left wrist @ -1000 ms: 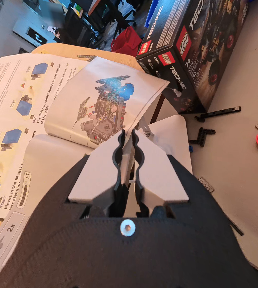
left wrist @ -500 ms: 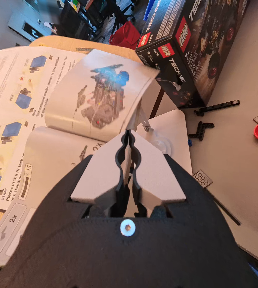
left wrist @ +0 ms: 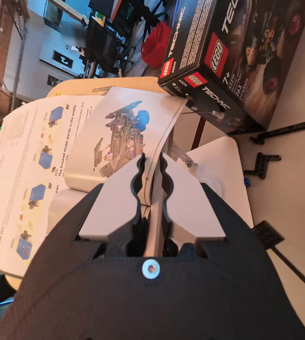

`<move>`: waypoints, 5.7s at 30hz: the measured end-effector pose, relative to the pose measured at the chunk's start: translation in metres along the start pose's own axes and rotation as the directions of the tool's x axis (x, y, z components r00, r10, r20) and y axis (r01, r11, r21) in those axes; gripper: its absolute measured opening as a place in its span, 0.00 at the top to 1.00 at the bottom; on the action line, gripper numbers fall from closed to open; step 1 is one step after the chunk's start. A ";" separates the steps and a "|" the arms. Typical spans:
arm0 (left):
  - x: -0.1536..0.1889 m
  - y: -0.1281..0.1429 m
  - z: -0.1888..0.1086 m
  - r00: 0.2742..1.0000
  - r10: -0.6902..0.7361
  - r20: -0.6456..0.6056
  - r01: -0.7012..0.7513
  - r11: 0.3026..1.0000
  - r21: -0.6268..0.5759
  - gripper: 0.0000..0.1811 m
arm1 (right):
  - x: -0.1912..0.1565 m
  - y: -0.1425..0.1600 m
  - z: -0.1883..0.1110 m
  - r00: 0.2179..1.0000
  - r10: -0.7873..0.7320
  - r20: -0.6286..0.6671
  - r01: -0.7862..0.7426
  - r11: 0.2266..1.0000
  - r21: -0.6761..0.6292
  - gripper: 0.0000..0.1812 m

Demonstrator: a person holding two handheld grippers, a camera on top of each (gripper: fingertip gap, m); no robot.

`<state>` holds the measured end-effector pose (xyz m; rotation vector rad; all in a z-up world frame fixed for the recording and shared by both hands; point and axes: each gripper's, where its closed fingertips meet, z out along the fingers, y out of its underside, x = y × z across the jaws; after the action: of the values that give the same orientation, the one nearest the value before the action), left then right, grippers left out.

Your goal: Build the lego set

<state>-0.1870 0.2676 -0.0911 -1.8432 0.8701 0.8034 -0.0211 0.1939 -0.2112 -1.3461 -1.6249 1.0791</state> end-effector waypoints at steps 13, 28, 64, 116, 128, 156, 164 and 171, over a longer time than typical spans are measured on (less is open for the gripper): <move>0.004 0.009 -0.007 0.982 -0.151 -0.113 0.152 0.988 0.001 0.98 | -0.003 -0.003 -0.001 1.000 -0.009 0.006 0.009 1.000 0.006 0.78; 0.003 0.006 -0.015 0.861 -0.432 -0.270 0.470 0.877 0.096 1.00 | -0.005 -0.003 0.000 1.000 -0.013 0.012 0.013 1.000 0.006 0.78; -0.002 0.011 -0.031 0.752 -0.529 -0.393 0.632 0.748 0.203 1.00 | 0.090 -0.109 0.075 0.984 0.081 -0.160 -0.060 0.989 0.135 0.55; -0.060 0.034 -0.076 0.751 -0.660 0.013 0.602 0.692 0.398 0.99 | 0.019 -0.214 0.091 0.954 -0.299 0.028 0.283 0.926 0.250 0.66; -0.070 0.107 -0.099 0.568 -0.819 -0.075 0.780 0.508 0.364 0.98 | -0.004 -0.191 0.157 0.914 -0.400 0.069 0.393 0.914 0.099 0.79; -0.076 0.165 -0.092 0.396 -0.902 -0.171 0.895 0.338 0.291 0.97 | 0.007 -0.190 0.223 0.859 -0.500 0.114 0.502 0.865 0.013 1.00; -0.077 0.168 -0.088 0.350 -0.913 -0.209 0.915 0.286 0.286 0.97 | 0.006 -0.189 0.222 0.841 -0.527 0.126 0.525 0.850 0.051 1.00; -0.071 0.171 -0.091 0.323 -0.917 -0.233 0.926 0.255 0.279 0.97 | 0.008 -0.193 0.221 0.902 -0.423 0.084 0.411 0.902 0.129 1.00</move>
<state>-0.3515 0.1443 -0.0772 -1.6067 -0.2019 -0.1831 -0.2941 0.1536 -0.1104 -0.8224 -1.8023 0.9729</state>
